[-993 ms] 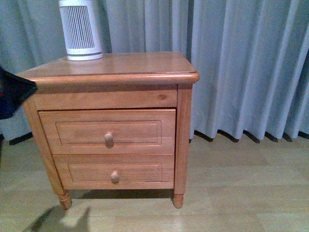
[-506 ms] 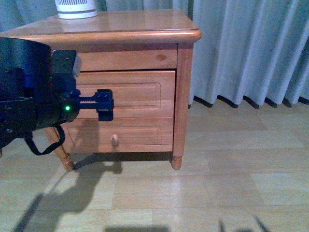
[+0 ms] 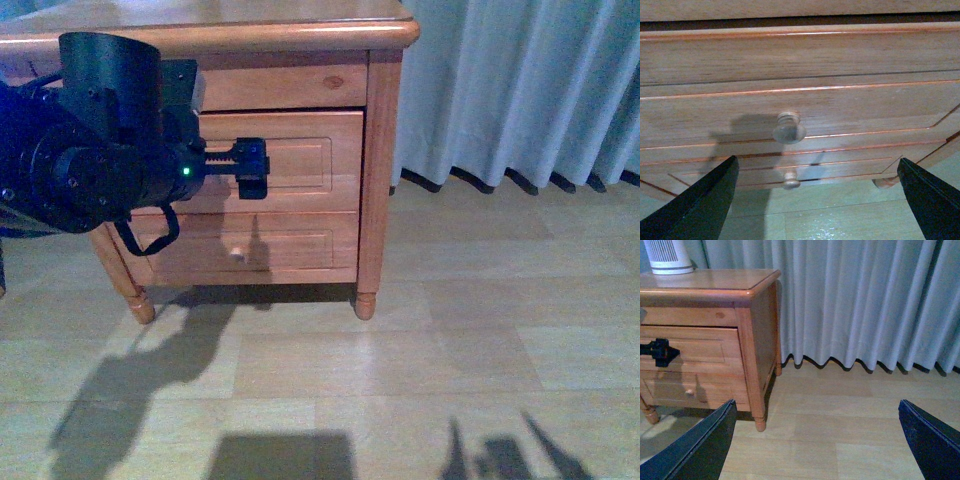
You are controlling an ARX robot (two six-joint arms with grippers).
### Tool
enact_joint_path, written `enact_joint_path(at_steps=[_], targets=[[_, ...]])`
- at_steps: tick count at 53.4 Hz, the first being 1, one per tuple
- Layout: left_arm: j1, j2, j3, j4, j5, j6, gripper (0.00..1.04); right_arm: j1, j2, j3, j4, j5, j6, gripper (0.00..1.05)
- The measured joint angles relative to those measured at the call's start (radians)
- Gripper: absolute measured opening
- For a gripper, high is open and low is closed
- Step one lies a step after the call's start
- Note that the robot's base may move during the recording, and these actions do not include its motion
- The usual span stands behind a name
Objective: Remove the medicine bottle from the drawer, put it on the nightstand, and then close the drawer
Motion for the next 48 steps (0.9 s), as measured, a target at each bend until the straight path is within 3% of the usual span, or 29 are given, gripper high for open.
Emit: enact_joint_path(at_steps=[48], targets=[[0.022,0.137,0.23,-0.125,0.007,-0.054,0.98,0.0,0.0,0.0,0.0,0.0,0.0,0.98]])
